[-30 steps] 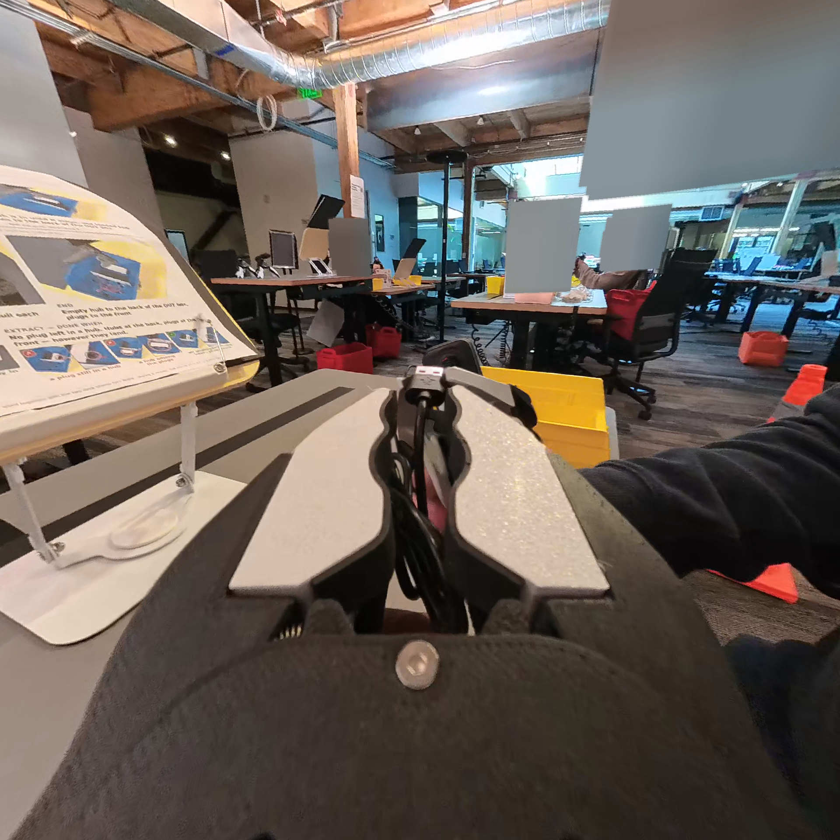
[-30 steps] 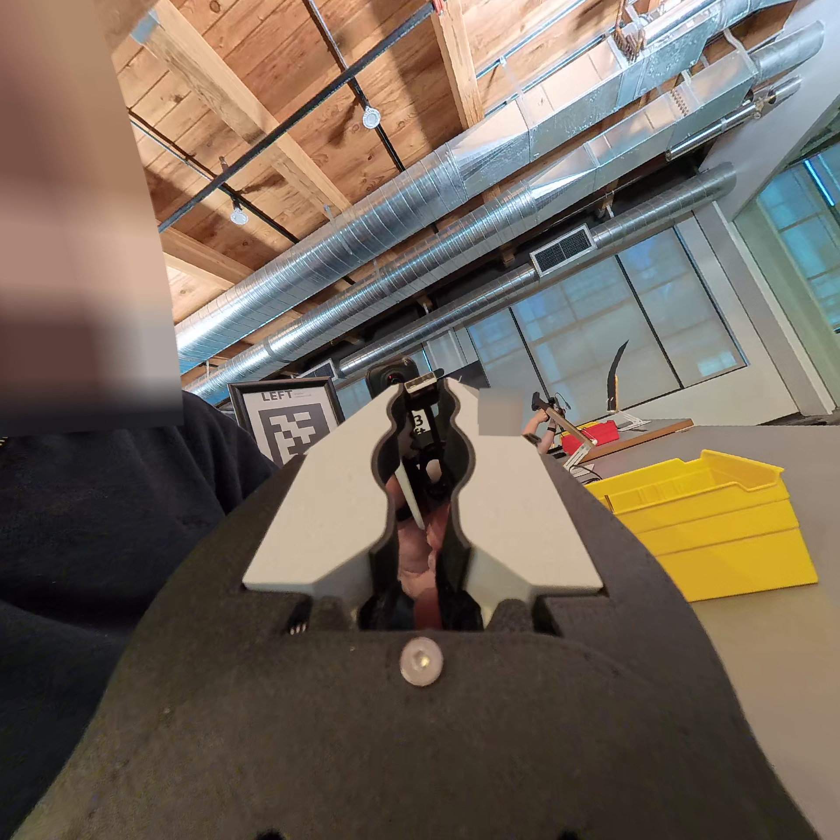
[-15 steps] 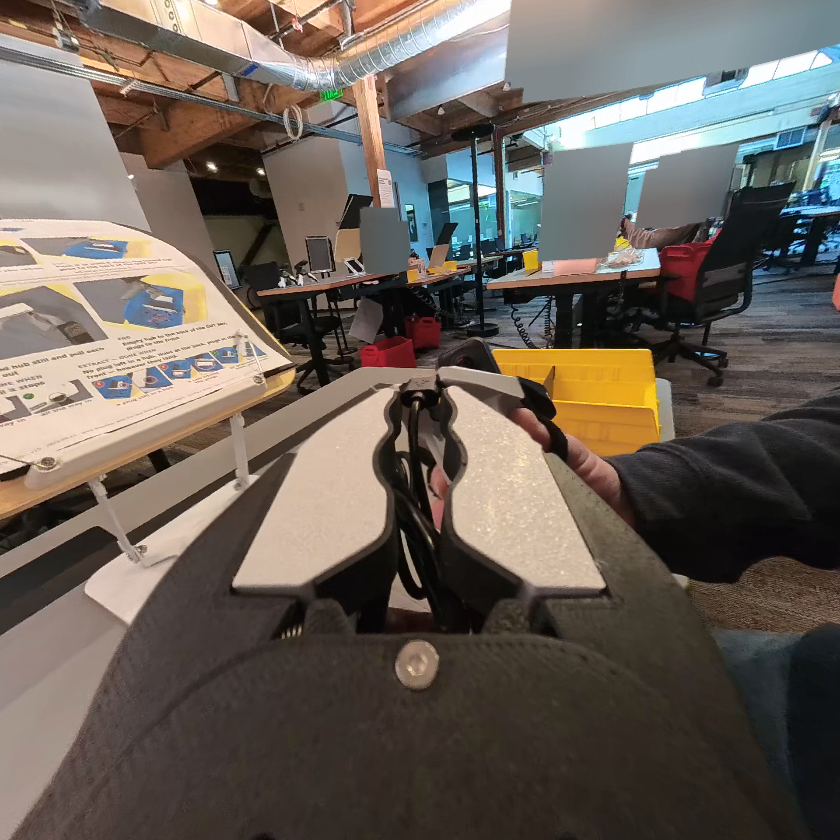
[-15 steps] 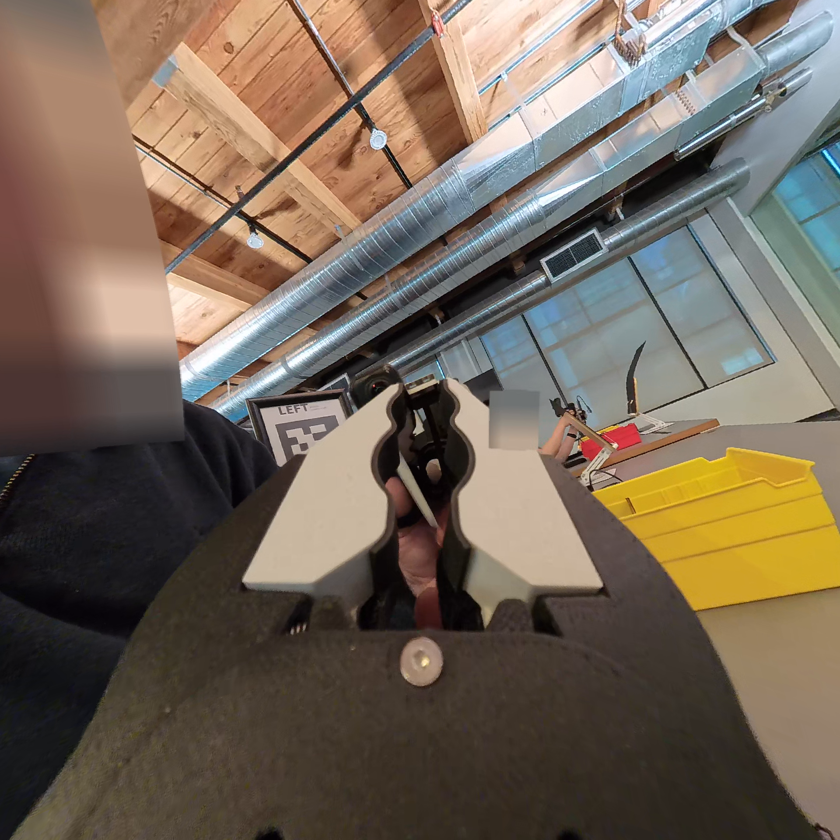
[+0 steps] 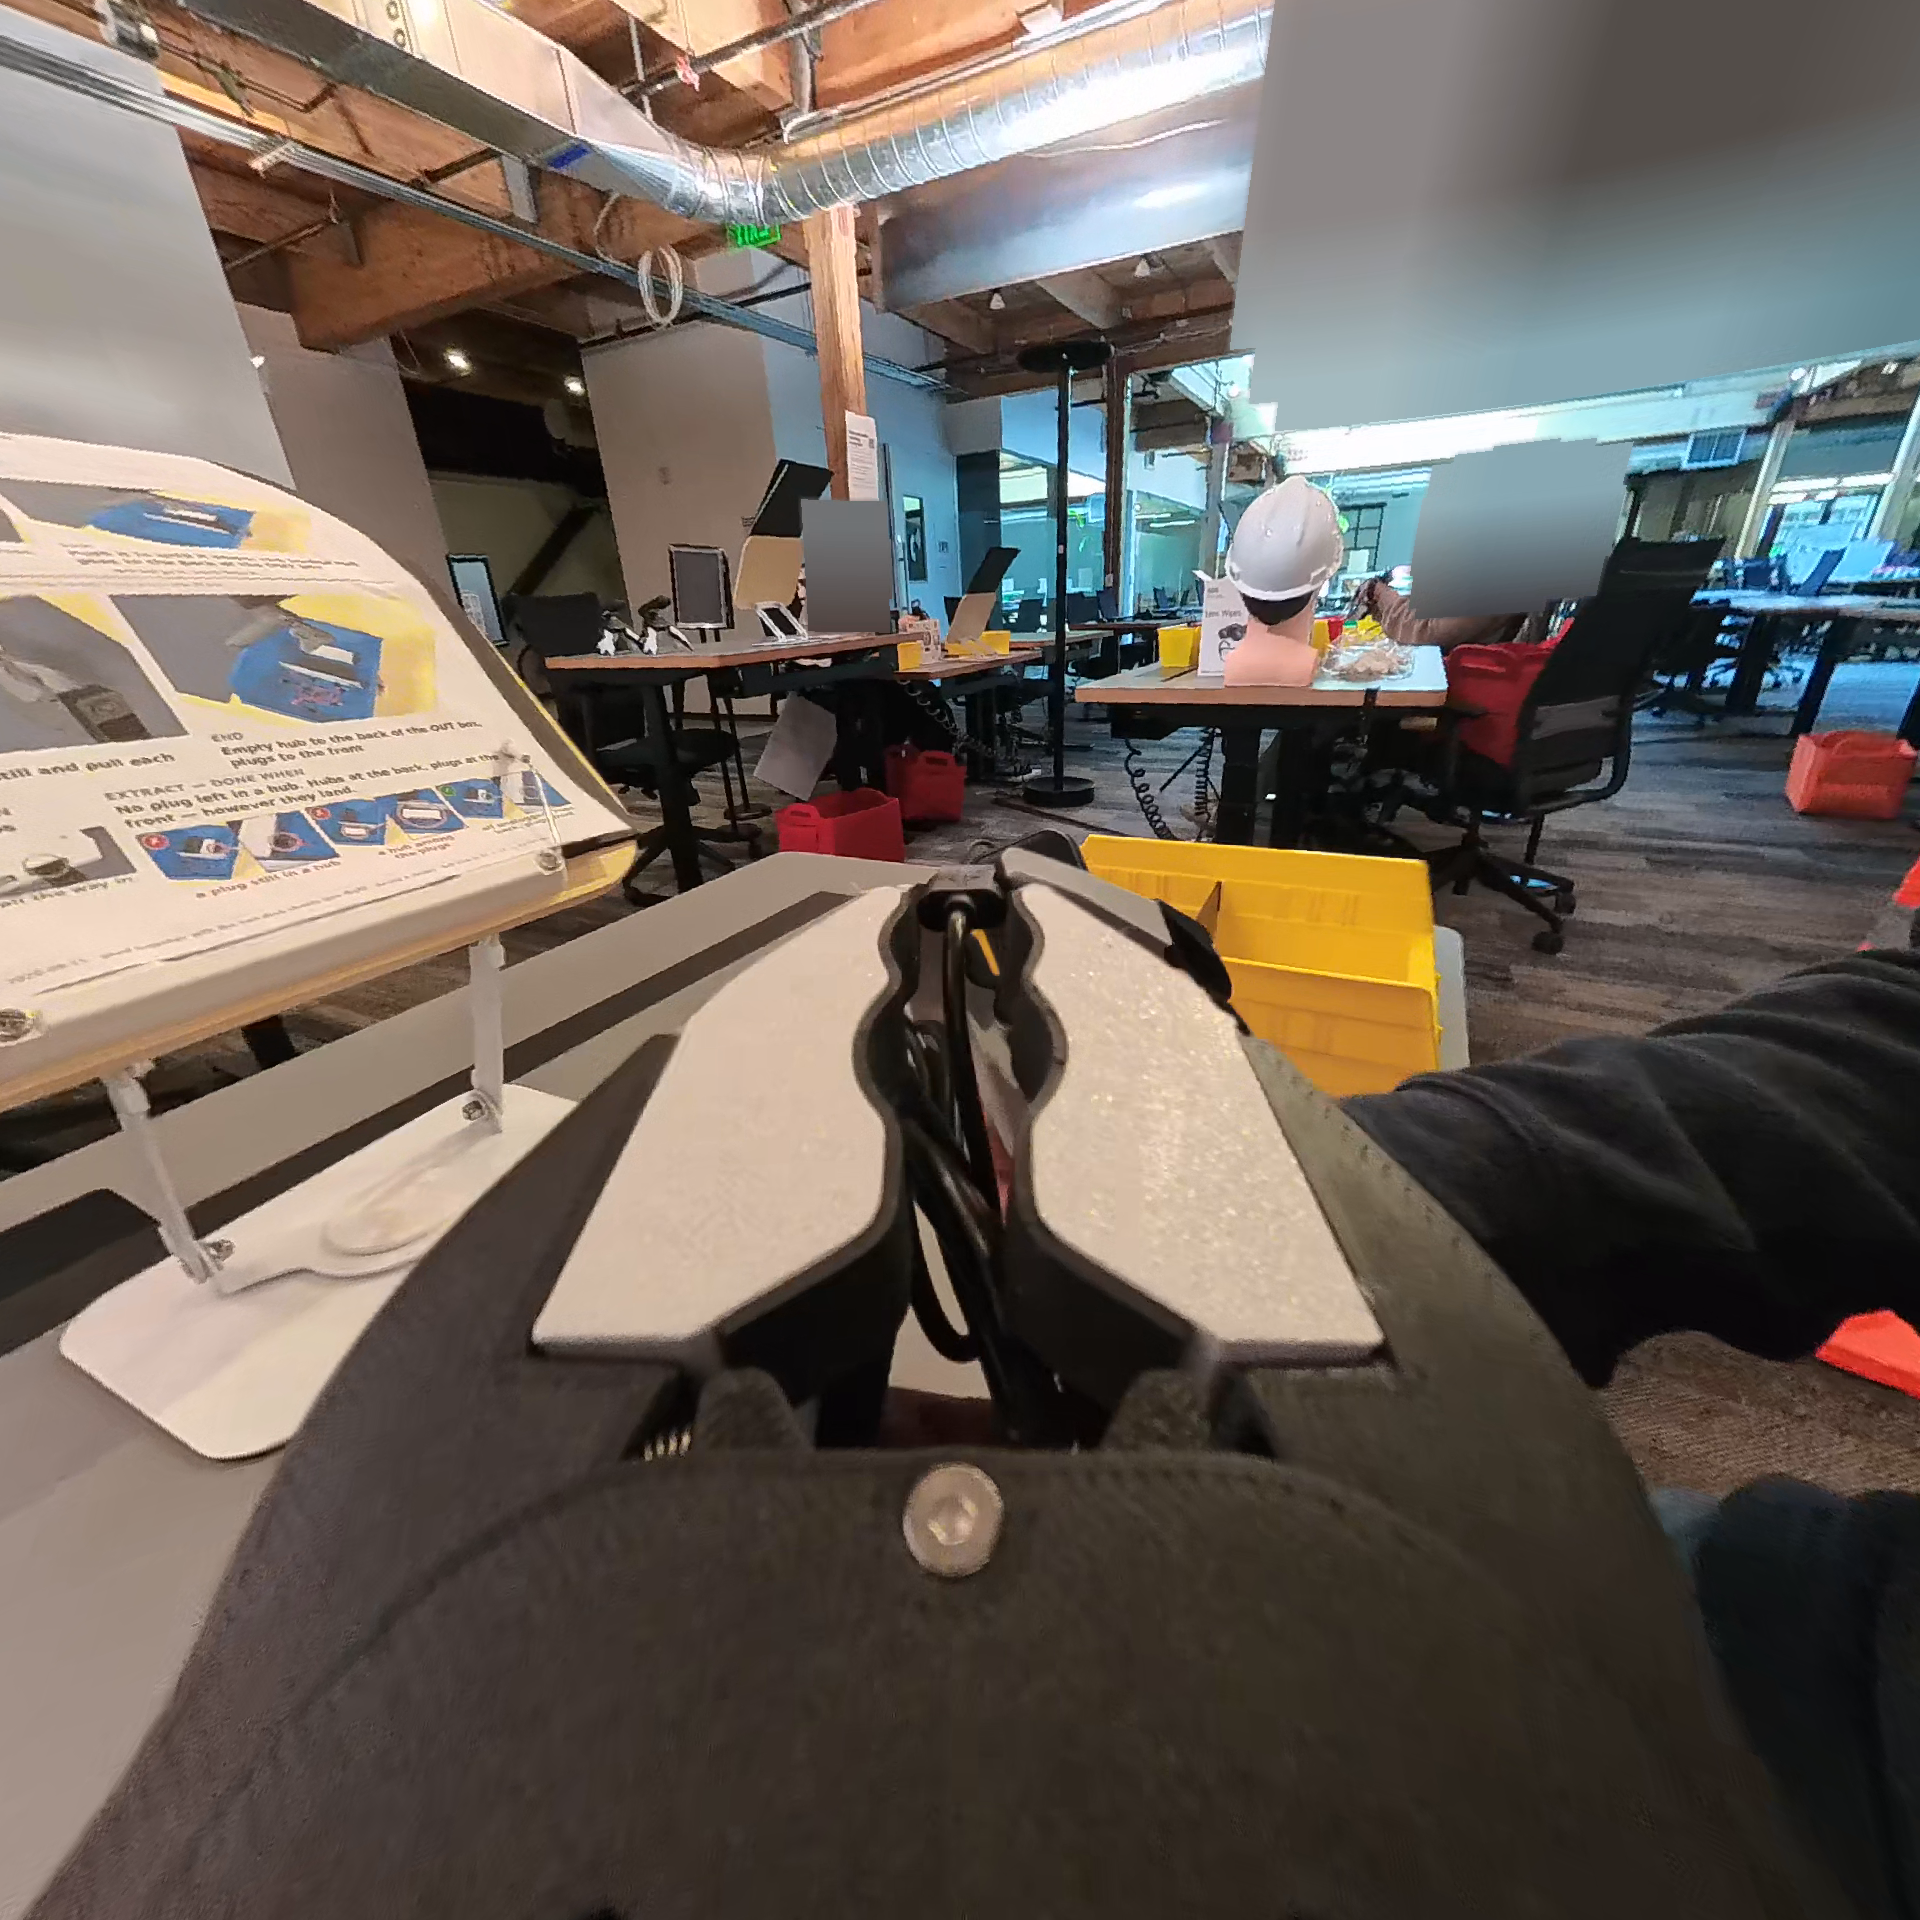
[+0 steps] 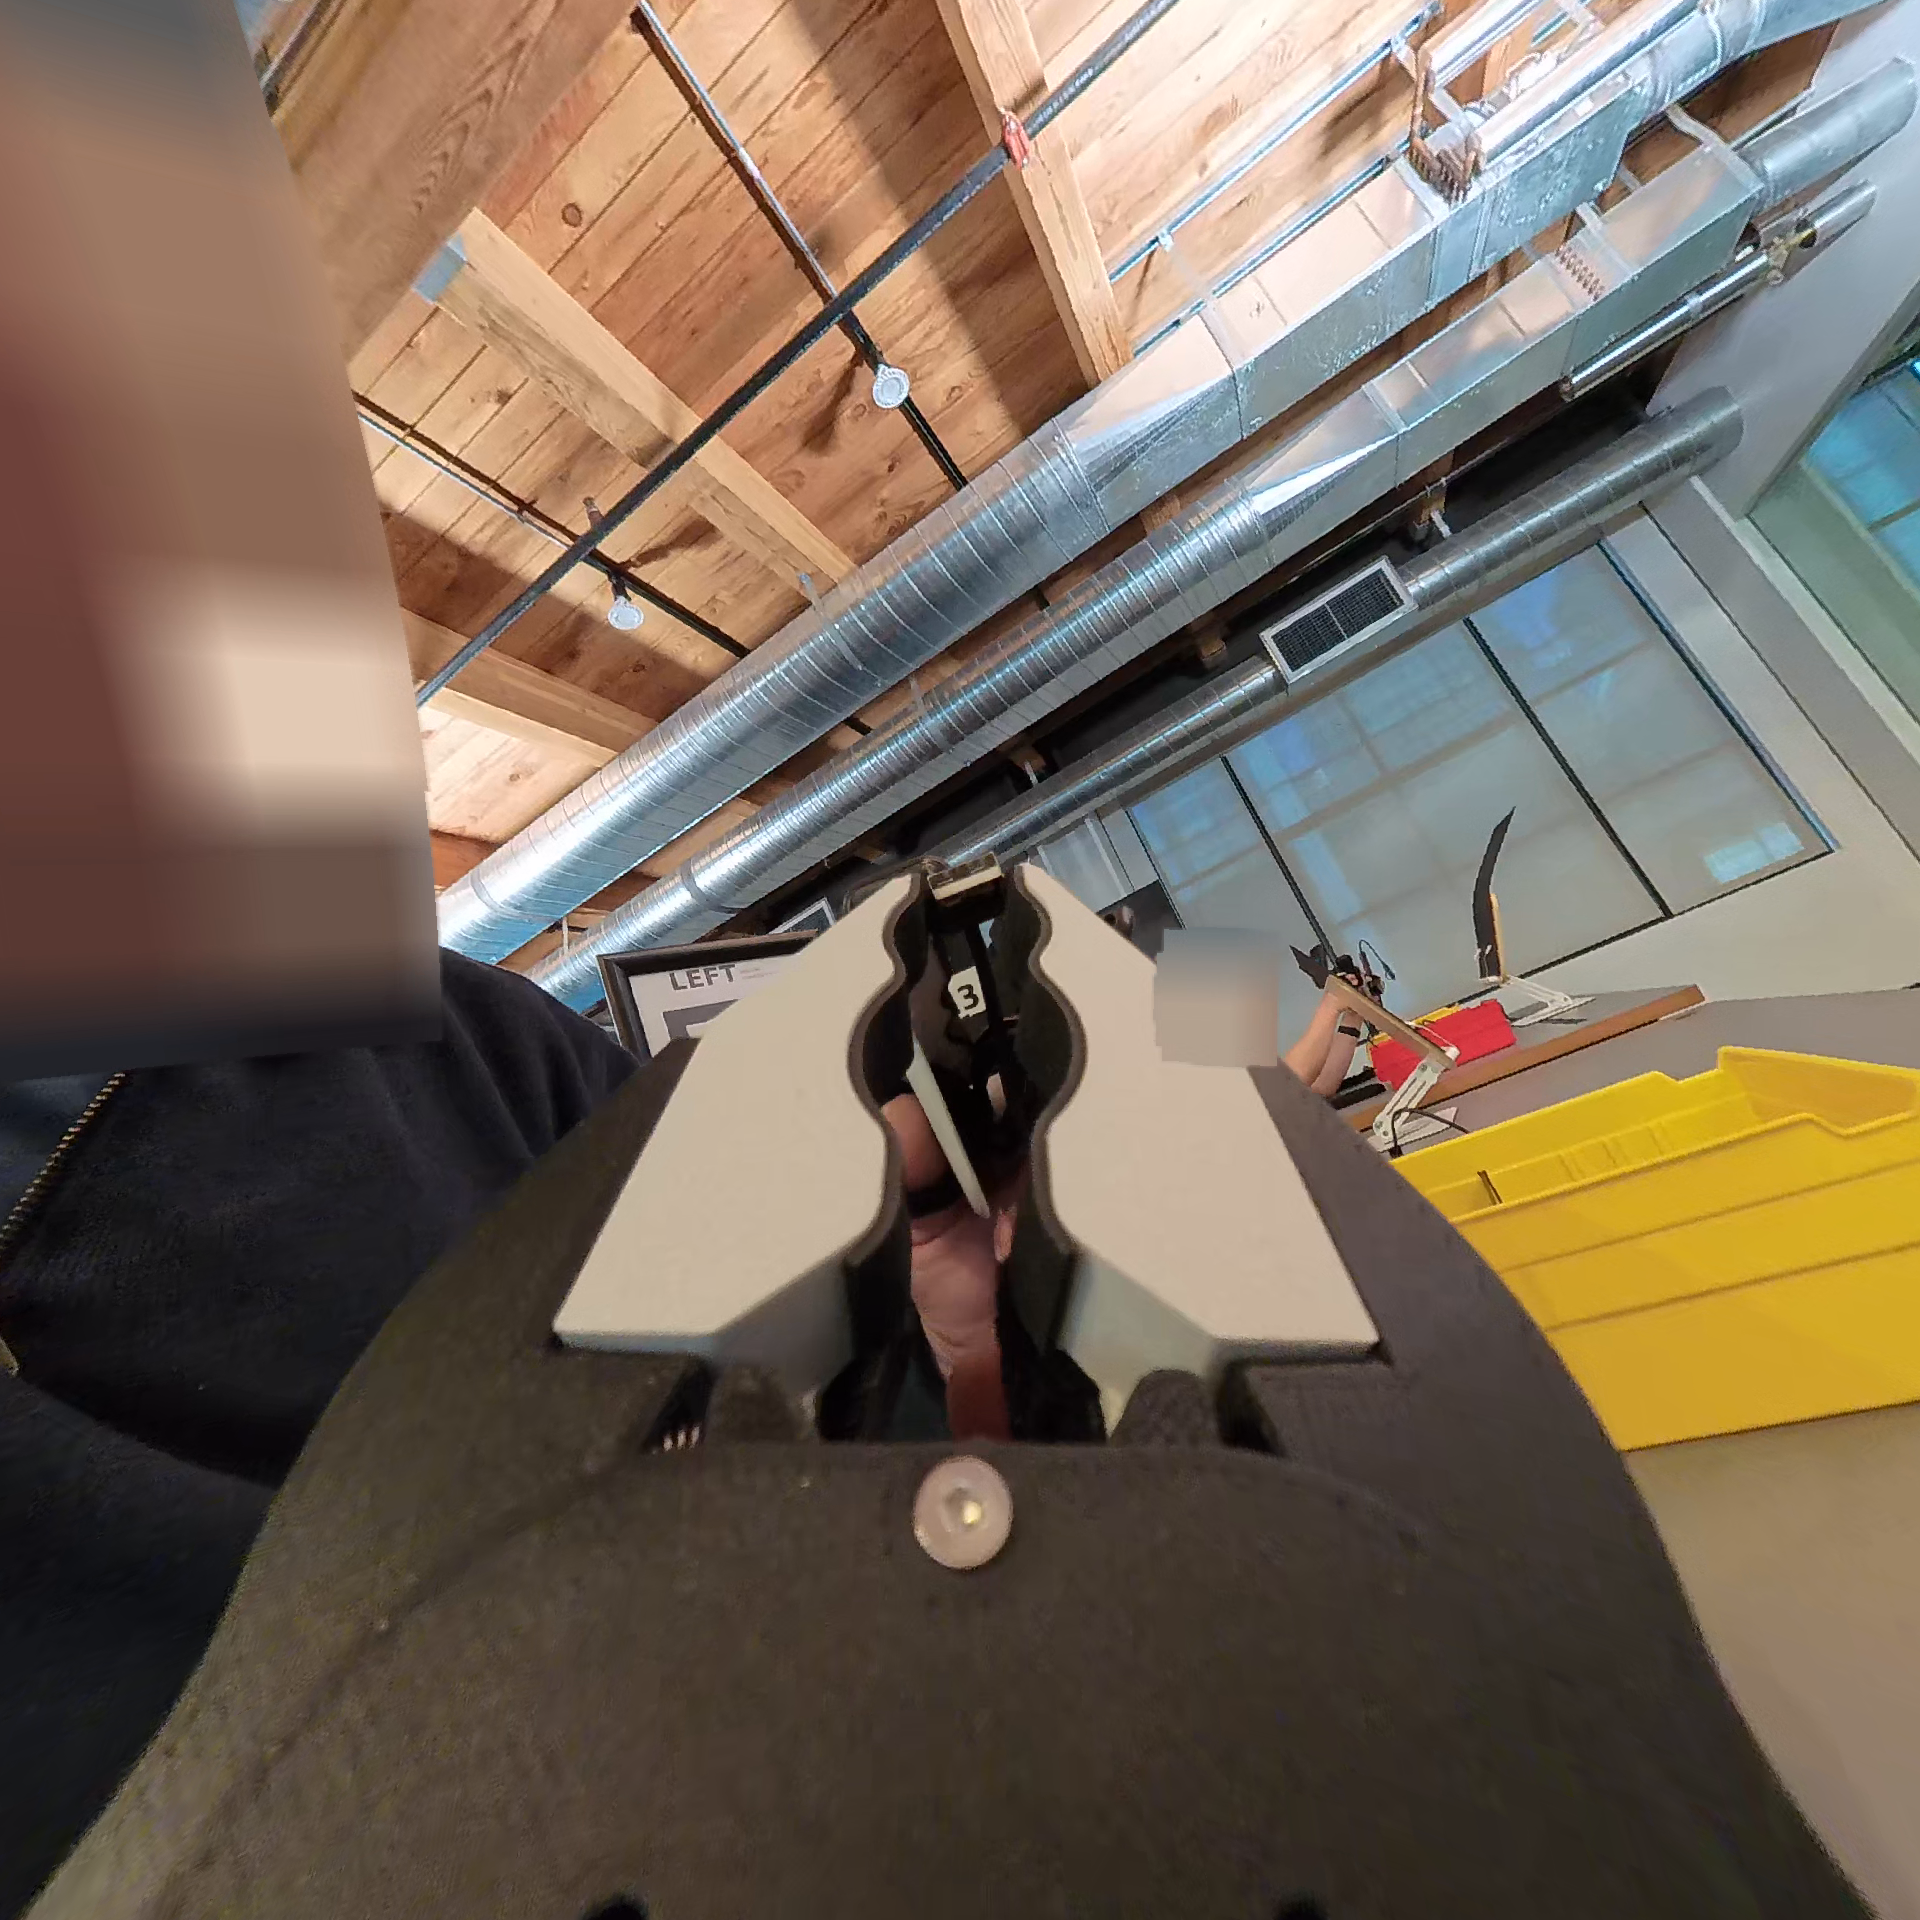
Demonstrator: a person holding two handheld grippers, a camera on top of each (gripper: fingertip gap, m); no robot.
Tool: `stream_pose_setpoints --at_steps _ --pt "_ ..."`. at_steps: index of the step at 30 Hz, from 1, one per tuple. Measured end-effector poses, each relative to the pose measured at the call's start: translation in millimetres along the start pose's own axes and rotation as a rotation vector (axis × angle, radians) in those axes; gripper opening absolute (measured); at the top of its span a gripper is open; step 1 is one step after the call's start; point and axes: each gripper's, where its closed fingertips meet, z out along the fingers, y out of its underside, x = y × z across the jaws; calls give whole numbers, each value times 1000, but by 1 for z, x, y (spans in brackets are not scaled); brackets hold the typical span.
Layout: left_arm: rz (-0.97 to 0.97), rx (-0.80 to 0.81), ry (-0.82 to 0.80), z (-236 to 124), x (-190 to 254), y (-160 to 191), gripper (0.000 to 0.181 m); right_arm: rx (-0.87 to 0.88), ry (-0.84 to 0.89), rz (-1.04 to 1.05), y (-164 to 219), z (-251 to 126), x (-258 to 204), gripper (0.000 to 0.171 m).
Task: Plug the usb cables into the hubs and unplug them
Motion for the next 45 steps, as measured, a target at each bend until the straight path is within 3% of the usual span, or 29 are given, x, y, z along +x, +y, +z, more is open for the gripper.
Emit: stream_pose_setpoints --at_steps 10,30,37,41,45 --pt "-92 -46 38 1 -2 2 14 -7 25 -26 0 -2 3 11" --pt "-140 -232 130 0 -7 23 14 -311 165 -238 7 -21 18 17" --pt "-174 -294 178 -2 -6 30 14 -392 169 -256 15 -24 19 13" --pt "-188 -304 200 -3 -6 30 14 -404 207 -262 13 -28 24 25" --pt "-199 -311 185 -7 -16 31 14 -457 278 -325 12 -36 31 27"
